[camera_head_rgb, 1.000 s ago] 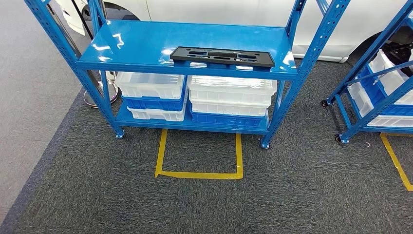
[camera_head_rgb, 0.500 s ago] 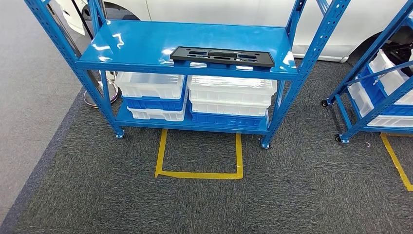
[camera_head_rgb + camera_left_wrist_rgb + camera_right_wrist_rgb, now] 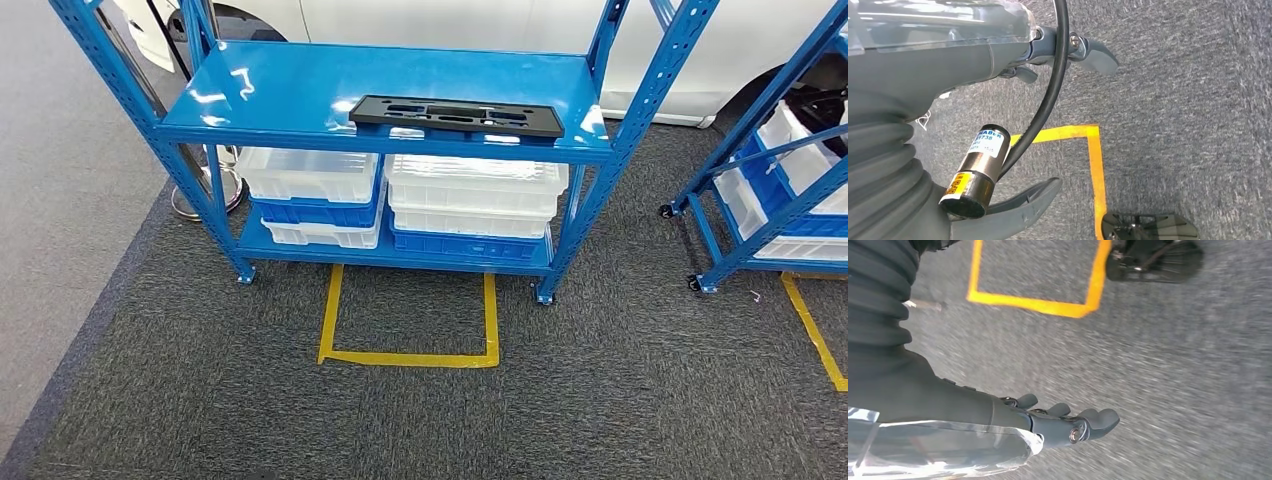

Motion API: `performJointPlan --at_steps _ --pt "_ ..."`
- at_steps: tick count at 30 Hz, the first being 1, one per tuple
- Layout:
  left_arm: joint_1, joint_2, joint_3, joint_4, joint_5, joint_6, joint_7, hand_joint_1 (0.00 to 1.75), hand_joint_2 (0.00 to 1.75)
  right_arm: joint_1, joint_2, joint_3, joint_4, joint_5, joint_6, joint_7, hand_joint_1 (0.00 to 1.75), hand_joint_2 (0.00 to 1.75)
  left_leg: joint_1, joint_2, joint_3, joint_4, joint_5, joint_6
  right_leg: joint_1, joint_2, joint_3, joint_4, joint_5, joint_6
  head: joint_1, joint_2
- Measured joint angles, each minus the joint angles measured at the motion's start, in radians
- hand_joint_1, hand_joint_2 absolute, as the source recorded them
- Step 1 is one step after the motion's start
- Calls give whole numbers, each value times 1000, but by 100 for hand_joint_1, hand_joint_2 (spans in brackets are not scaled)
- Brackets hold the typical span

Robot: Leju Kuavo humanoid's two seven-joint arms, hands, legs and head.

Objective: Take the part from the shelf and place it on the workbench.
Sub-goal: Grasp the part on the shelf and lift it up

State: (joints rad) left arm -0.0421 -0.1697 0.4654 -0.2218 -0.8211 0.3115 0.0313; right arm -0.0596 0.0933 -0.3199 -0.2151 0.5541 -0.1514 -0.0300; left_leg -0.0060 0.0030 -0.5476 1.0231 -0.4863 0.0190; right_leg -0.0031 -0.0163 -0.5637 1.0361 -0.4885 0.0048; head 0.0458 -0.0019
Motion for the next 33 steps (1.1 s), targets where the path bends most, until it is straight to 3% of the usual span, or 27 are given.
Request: performJointPlan --at_steps 4,9,14,20,24,29,33 --pt "-9 -2 0 3 -28 -19 12 0 175 -79 14 29 -9 86 -29 -169 0 175 0 3 -3 0 1 0 0 3 0 0 2 0 0 0" --pt "-33 -5 0 3 -58 -46 29 0 175 -289 73 130 -68 180 -46 -362 0 175 0 8 -1 0 7 0 0 7 -3 1 8 0 0 0" --pt "-38 -10 0 4 -71 -64 36 0 175 -453 135 302 -170 249 -89 -391 0 175 0 6 -1 0 10 -1 0 5 -5 2 9 0 0 0" --pt "-38 -12 0 4 -86 -75 46 0 175 -518 162 519 -263 335 -221 -362 0 175 0 6 -3 0 10 -1 0 5 -6 2 9 0 0 0" --pt "-38 -12 0 5 -90 -75 47 0 0 -528 164 636 -297 366 -310 -326 0 175 0 6 -5 0 10 -1 0 5 -8 2 9 0 0 0" --pt "-40 -12 0 5 -103 -78 49 0 0 -542 160 800 -340 487 -461 -206 0 175 0 6 -6 0 10 -1 0 5 -9 1 9 0 0 0" --pt "-42 -12 0 5 -103 -79 54 0 0 -550 154 889 -360 553 -500 -149 0 175 0 6 -6 0 10 -1 0 5 -9 1 9 0 0 0"
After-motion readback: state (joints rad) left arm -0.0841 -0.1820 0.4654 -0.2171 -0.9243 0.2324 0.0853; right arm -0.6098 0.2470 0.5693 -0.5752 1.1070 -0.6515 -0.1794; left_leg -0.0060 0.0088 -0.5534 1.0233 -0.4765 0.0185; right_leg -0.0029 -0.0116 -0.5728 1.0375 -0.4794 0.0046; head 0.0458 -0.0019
